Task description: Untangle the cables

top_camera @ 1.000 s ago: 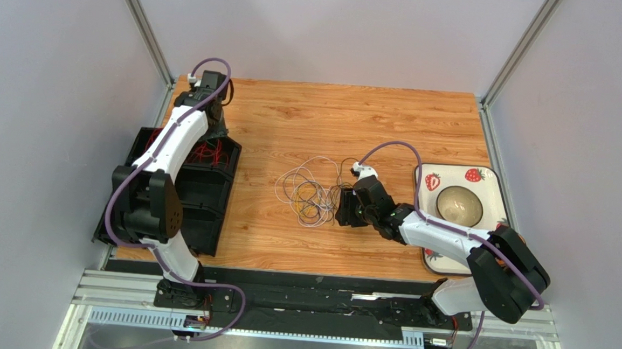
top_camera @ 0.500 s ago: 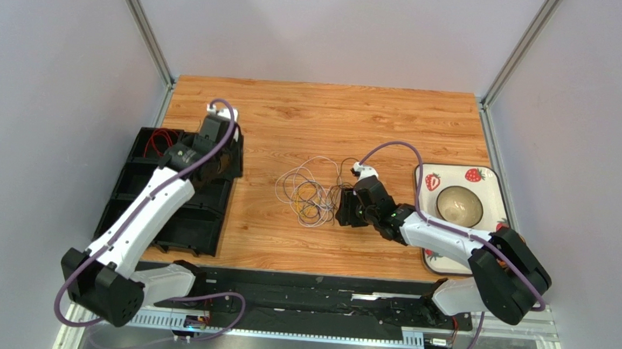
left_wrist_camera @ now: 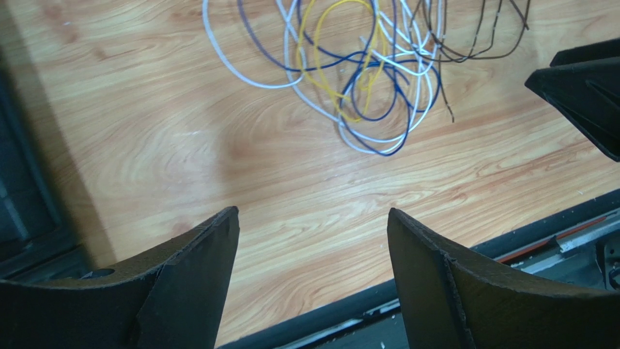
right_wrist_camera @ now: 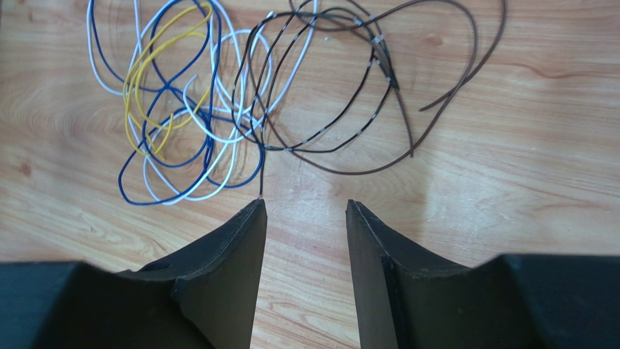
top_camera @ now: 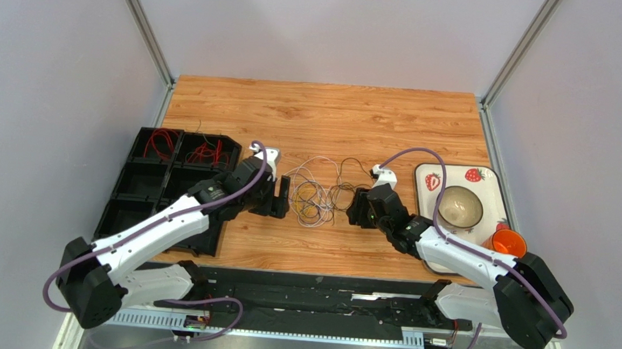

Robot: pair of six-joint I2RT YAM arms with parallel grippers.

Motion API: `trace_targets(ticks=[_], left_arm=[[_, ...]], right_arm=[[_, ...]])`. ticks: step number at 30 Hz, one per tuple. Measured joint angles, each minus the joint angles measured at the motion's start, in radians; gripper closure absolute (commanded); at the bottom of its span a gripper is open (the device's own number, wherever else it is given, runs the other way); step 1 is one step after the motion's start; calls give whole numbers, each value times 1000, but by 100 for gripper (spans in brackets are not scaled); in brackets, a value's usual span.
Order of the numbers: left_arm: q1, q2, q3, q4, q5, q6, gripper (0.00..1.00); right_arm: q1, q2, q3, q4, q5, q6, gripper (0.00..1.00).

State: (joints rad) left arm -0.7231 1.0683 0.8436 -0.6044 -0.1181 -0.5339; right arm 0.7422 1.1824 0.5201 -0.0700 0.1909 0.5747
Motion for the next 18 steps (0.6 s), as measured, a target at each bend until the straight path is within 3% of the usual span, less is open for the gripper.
trace_targets(ticks=[3,7,10,18], left_arm=[[-54,74,0,83,-19,-13,18],[-92,185,3,173,-43,-20,28],[-98,281,24,209,-48,-20,30],[-112,425,97,295,-39,9,37]], right_arm=[[0,-4,0,0,31,16,51],[0,1,1,-2,53,29,49],[0,26,8,-10,61,34,31],[0,43,11,-32,68,40,30]])
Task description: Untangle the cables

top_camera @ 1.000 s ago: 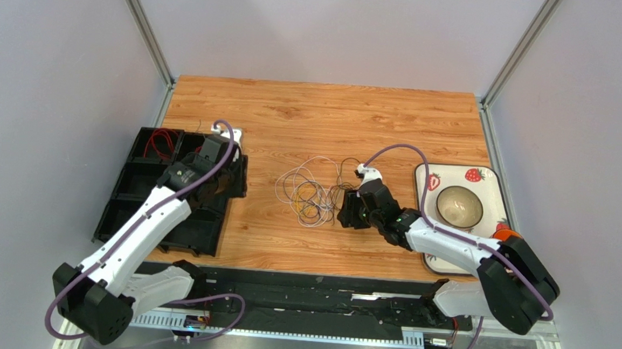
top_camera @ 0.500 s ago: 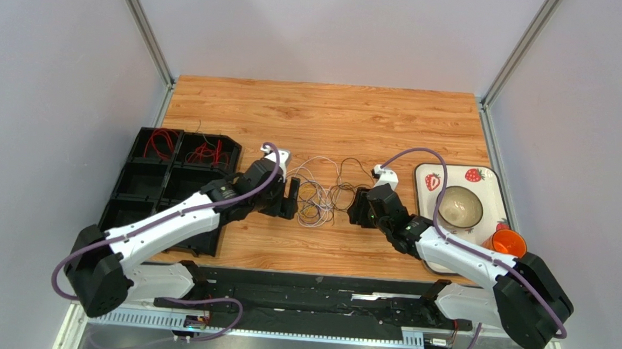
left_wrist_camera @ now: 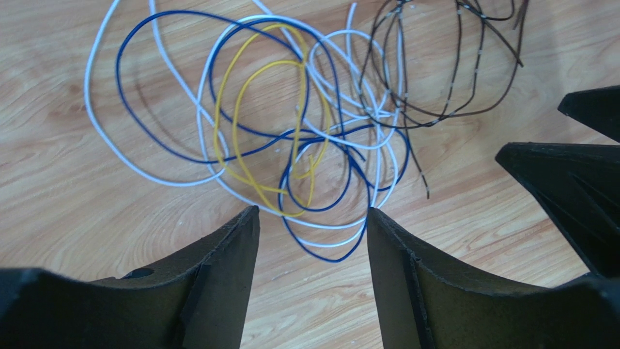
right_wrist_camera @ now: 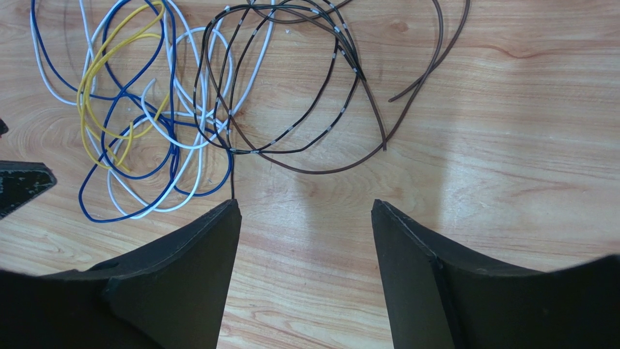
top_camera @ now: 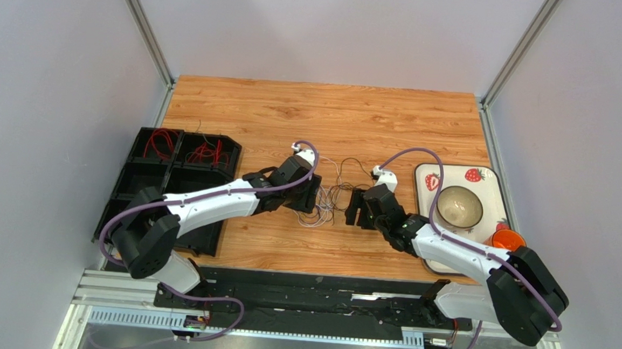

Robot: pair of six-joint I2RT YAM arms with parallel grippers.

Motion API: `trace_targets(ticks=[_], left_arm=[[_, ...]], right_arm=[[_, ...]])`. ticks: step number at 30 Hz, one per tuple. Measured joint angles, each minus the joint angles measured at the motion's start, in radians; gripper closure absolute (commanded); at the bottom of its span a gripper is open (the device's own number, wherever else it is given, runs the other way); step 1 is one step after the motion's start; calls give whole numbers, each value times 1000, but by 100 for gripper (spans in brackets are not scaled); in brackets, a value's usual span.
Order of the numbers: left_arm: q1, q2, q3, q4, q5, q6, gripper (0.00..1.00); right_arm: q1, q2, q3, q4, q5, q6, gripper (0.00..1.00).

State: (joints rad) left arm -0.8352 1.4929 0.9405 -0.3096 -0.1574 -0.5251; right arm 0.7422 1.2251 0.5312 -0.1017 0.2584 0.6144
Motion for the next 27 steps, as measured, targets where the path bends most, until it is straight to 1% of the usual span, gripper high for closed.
trace_targets(ticks=[3,5,10,12,15,18,24,27], left_arm=[[-28,40,31,21,-1,27,38],[-55,92,80,24,-1,43,39],[-96,238,219,43,-1,74,38],[-102,284,256,55,-3,88,39],[-104,356,328,50,-13,114,45],[-104,429,404,46,-38,135,46],[-83,471,424,61,-53,151,45],[-72,485,424,76,-39,174,40]], right_arm=[[0,-4,1,-16,27,15,30],[1,-21,0,-35,64,42,29],[0,-135,-23,-80,195,133,29],[0,-154,-27,-85,224,152,29],[0,-152,-27,-88,241,164,29],[0,-146,-27,-92,247,168,29],[0,-103,-26,-104,245,167,30],[0,-89,-25,-107,244,167,30]])
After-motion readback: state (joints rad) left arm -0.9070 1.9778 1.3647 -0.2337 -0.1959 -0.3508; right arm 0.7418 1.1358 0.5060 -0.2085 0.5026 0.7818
